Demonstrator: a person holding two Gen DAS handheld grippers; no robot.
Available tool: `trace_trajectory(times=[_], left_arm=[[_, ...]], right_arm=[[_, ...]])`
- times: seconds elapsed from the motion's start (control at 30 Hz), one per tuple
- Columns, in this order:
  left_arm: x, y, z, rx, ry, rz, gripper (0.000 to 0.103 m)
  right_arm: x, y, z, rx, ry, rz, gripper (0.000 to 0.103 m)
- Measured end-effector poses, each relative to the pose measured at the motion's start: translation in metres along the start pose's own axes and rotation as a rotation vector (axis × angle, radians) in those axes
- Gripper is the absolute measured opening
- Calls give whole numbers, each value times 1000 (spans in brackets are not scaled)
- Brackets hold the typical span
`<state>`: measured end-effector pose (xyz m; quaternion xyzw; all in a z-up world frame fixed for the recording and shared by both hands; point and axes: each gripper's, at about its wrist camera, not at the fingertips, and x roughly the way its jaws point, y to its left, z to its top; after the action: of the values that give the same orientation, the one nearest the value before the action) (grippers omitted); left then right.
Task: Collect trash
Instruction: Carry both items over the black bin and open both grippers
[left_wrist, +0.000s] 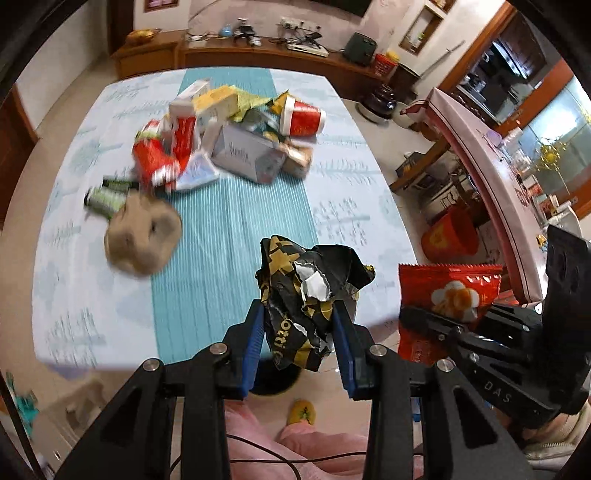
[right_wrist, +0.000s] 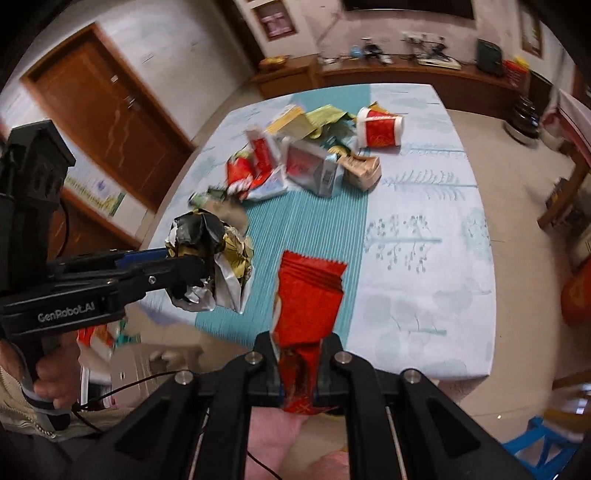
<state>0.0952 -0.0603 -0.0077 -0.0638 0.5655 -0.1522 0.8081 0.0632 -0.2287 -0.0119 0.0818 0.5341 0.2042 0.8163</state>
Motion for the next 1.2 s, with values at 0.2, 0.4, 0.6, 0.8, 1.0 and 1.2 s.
trace_trajectory(times=[0.2, 0.4, 0.6, 0.8, 1.0, 1.2], left_arm=[[8, -25, -72, -40, 70, 75, 34], [28, -22, -111, -55, 155, 111, 34], [99, -7, -151, -33, 264, 88, 34], [202, 26, -189, -20, 301, 84, 35], [296, 58, -217, 23, 274, 107, 44], [350, 89, -231, -10, 313, 137, 63]], right_arm=[[-1, -5, -58, -59, 61, 64, 8], [30, -2, -108, -51, 158, 101, 8], [84, -7, -145, 5, 215, 62, 8], [187, -32, -196, 95, 262, 12, 10], [306, -72, -240, 168, 275, -40, 13], [372, -111, -255, 285, 252, -112, 74]])
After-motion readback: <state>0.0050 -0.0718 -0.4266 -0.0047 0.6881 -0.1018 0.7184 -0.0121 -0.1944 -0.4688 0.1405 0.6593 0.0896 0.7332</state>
